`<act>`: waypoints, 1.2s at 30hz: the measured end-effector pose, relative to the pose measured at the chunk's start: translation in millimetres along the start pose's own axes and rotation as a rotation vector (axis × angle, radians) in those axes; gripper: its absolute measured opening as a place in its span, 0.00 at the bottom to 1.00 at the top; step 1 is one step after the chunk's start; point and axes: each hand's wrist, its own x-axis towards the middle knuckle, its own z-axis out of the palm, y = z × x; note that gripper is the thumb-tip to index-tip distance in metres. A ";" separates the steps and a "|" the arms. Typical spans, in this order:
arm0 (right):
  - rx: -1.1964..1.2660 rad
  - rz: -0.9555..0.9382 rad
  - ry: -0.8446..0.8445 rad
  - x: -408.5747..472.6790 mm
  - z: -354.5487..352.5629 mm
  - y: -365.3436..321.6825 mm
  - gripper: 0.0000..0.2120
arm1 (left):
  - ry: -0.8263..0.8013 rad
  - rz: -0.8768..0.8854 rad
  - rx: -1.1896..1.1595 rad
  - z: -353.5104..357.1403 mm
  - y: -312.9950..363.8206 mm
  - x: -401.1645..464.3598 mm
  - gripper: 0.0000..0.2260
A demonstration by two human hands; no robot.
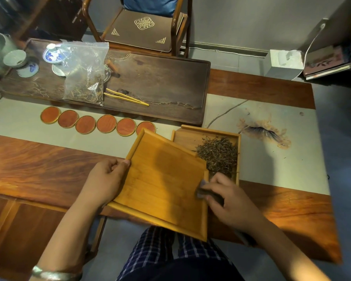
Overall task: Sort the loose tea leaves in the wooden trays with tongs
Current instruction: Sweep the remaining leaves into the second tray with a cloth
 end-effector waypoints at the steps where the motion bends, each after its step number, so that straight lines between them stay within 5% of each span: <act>1: -0.005 -0.025 -0.038 -1.0 4.1 -0.7 0.10 | -0.001 0.001 -0.004 1.9 -0.3 0.5 0.13; 13: -0.328 0.189 0.052 39.6 2.8 46.1 0.13 | -0.049 0.033 0.012 6.4 -5.7 -1.7 0.14; 23: -0.157 0.074 0.072 20.3 -5.0 14.4 0.11 | -0.031 0.017 -0.016 2.2 -2.4 3.1 0.15; 36: -0.216 0.239 0.042 41.4 11.0 39.1 0.12 | -0.069 0.020 -0.020 3.6 -3.7 3.7 0.12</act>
